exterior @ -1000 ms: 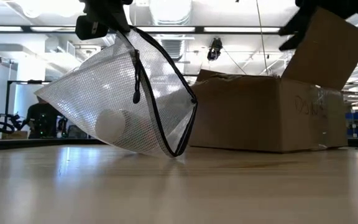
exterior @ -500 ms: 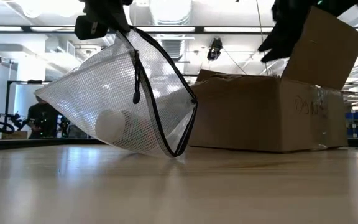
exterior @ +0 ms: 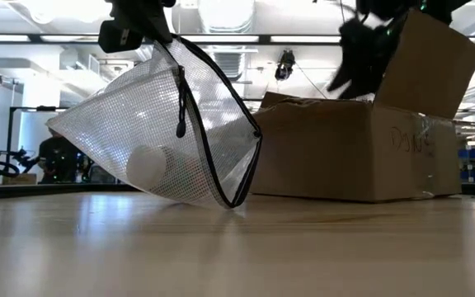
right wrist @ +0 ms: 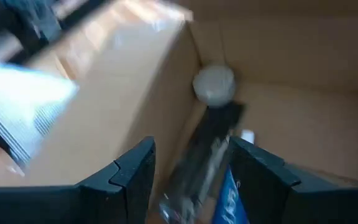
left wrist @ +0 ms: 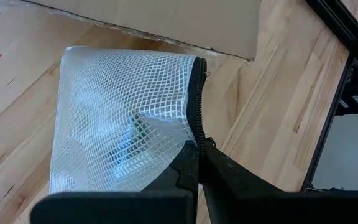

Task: Unpack boxes

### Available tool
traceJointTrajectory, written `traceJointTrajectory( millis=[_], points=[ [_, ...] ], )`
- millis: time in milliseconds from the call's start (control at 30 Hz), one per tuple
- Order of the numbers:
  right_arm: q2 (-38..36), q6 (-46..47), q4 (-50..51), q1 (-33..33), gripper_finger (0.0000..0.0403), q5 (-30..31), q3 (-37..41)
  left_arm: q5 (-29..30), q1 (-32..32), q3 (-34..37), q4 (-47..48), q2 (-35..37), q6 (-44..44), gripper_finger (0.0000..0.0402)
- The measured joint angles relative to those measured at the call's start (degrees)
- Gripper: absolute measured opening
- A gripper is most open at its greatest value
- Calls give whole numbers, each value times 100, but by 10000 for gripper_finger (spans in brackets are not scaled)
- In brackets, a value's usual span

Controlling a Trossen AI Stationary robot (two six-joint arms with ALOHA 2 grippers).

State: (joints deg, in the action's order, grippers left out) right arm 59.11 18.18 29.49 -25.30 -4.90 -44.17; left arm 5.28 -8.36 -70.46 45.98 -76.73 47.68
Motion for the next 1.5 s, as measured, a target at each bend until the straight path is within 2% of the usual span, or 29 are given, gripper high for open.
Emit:
traceJointTrajectory(
  millis=[100, 233, 700, 900, 1033, 1267, 1500],
  points=[
    [448, -83, 399, 2, 184, -51, 10, 0, 0, 0, 2, 0, 0, 0],
    [942, -128, 232, 2, 184, -310, 6, -7, 0, 0, 7, 0, 0, 0],
    [2727, -173, 76, -11, 184, -102, -12, -33, 0, 0, 39, 0, 87, 0],
    [3197, -181, 37, -13, 183, -126, -44, -35, 0, 0, 39, 0, 109, 0],
    [3195, -247, -2, -22, 157, -326, -48, -39, 0, 0, 37, 0, 119, 0],
    [2582, -272, 75, -11, 18, -502, -212, -39, 0, 0, 37, 0, 116, 0],
    [1821, -223, 459, -11, 7, -516, -467, -42, 0, 1, 34, 0, 108, 0]
  ],
)
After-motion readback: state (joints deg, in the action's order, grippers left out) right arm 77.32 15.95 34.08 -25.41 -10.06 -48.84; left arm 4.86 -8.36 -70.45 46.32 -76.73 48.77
